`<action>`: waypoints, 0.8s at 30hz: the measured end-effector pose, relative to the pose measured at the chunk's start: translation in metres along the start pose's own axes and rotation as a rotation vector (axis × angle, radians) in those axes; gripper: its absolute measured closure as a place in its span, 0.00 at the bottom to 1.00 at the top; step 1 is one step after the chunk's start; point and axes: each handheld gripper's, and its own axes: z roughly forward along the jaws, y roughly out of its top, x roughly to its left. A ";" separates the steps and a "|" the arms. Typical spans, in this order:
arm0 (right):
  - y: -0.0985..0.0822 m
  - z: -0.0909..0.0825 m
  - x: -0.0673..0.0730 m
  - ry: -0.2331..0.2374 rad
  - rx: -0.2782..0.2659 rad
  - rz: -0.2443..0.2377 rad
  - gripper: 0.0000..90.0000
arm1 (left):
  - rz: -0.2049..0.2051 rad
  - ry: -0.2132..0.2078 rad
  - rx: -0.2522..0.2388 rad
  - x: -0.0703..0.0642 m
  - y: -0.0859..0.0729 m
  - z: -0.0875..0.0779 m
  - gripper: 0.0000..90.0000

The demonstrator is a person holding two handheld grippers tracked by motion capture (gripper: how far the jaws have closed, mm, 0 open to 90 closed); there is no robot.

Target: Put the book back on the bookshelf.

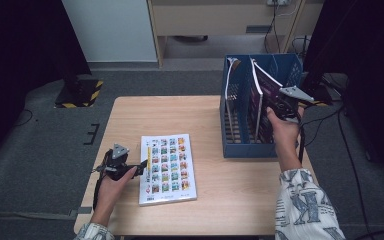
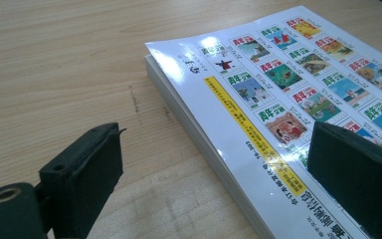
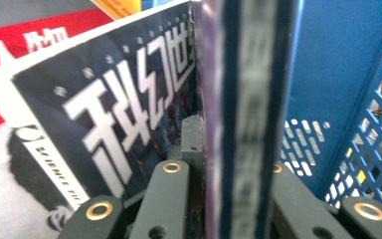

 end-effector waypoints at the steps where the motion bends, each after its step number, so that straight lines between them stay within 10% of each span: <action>1: 0.001 0.000 0.001 0.005 0.006 -0.006 0.91 | 0.003 0.000 -0.001 0.000 0.000 0.000 0.08; 24: 0.012 -0.004 0.003 0.030 -0.015 -0.019 0.92 | 0.003 -0.002 -0.001 0.000 0.000 0.000 0.08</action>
